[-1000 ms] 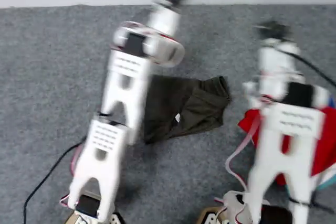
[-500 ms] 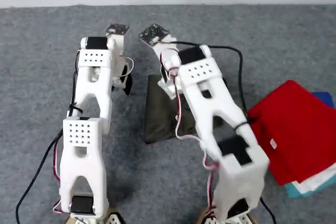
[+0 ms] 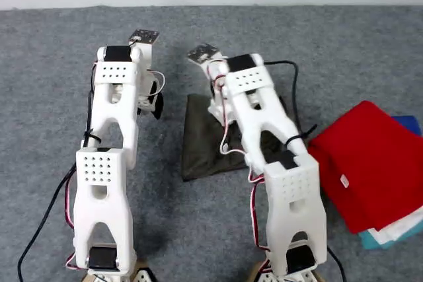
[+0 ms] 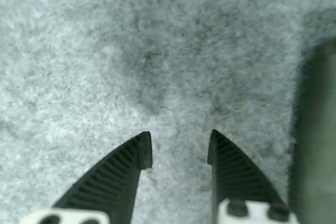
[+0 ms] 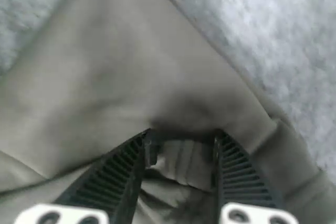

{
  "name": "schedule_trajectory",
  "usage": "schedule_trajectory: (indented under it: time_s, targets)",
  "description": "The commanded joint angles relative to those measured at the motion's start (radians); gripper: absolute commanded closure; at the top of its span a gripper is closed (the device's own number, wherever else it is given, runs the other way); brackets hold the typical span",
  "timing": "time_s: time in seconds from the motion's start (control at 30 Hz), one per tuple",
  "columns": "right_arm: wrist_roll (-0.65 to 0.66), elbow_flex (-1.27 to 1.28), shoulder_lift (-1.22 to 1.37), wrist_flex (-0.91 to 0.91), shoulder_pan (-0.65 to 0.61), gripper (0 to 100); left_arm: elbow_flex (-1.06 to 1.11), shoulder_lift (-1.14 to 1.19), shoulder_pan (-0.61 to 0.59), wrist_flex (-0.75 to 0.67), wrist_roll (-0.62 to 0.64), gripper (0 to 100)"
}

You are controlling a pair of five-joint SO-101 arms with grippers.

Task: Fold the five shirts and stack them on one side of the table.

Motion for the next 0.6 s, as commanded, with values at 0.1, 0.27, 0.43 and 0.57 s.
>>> schedule_trajectory:
  time_s: [0.1,0.27,0.43,0.57]
  targets:
    - [0.08,-0.041,-0.033,0.193,0.047,86.6,-0.002,-0.072,-0.005,0.017,-0.011,82]
    - [0.078,-0.018,-0.128,0.277,0.05,94.6,-0.002,-0.072,-0.003,0.017,-0.011,82]
    - [0.078,0.104,-0.272,0.277,0.053,94.7,-0.002,-0.072,-0.003,0.017,-0.011,82]
    - [0.078,0.304,-0.4,0.277,0.053,94.7,-0.002,-0.072,-0.003,0.017,-0.011,82]
